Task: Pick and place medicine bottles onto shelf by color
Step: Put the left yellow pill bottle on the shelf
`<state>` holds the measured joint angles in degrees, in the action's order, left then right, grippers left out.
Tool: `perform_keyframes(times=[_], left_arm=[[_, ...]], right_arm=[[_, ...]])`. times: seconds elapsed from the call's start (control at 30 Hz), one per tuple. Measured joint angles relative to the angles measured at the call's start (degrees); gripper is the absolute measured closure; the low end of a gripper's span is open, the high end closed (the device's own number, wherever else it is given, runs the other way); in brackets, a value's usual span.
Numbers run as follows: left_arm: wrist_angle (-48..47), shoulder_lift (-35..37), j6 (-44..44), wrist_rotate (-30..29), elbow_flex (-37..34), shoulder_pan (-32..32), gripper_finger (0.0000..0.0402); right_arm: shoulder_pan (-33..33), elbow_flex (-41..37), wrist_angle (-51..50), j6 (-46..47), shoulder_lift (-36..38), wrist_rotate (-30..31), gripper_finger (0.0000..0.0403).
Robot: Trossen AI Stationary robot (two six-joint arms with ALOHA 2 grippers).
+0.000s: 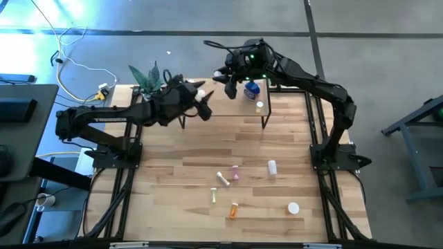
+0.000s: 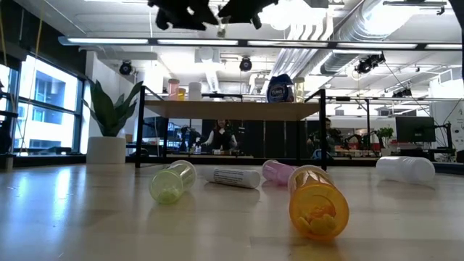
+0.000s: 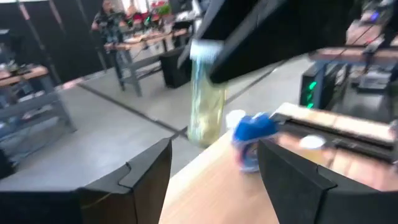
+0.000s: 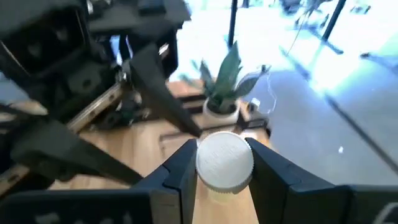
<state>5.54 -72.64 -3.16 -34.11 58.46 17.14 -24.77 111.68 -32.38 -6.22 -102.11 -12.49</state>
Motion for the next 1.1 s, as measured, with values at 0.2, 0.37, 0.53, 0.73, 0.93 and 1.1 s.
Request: perform_keyframes(times=[0.2, 0.37, 0.53, 0.73, 0.93, 1.1], left_arm=[[-7.6, 4.1, 1.5, 0.3, 0.0, 4.9, 0.0174], [-12.5, 6.2, 1.7, 0.7, 0.0, 8.7, 0.0174], [-15.5, 6.8, 2.1, 4.5, 0.0, 12.2, 0.0174], [-19.4, 6.8, 3.2, 9.0, 0.0, 15.7, 0.0174], [-20.4, 6.8, 4.6, 9.9, 0.0, 16.9, 0.0174], [-20.4, 6.8, 5.6, 10.3, 0.0, 17.0, 0.0174]], right_arm=[[-1.9, 0.0, 6.0, 0.2, -3.1, 0.5, 0.03], [-2.7, 0.0, 8.3, 0.4, -5.8, 0.7, 0.03], [-3.4, 0.0, 9.4, 0.4, -9.2, 0.6, 0.03], [-3.4, 0.0, 9.5, 1.3, -12.7, 0.7, 0.03], [-3.4, 0.0, 8.2, 1.3, -15.5, 3.4, 0.03], [-3.4, 0.0, 8.2, 1.3, -17.2, 4.1, 0.03]])
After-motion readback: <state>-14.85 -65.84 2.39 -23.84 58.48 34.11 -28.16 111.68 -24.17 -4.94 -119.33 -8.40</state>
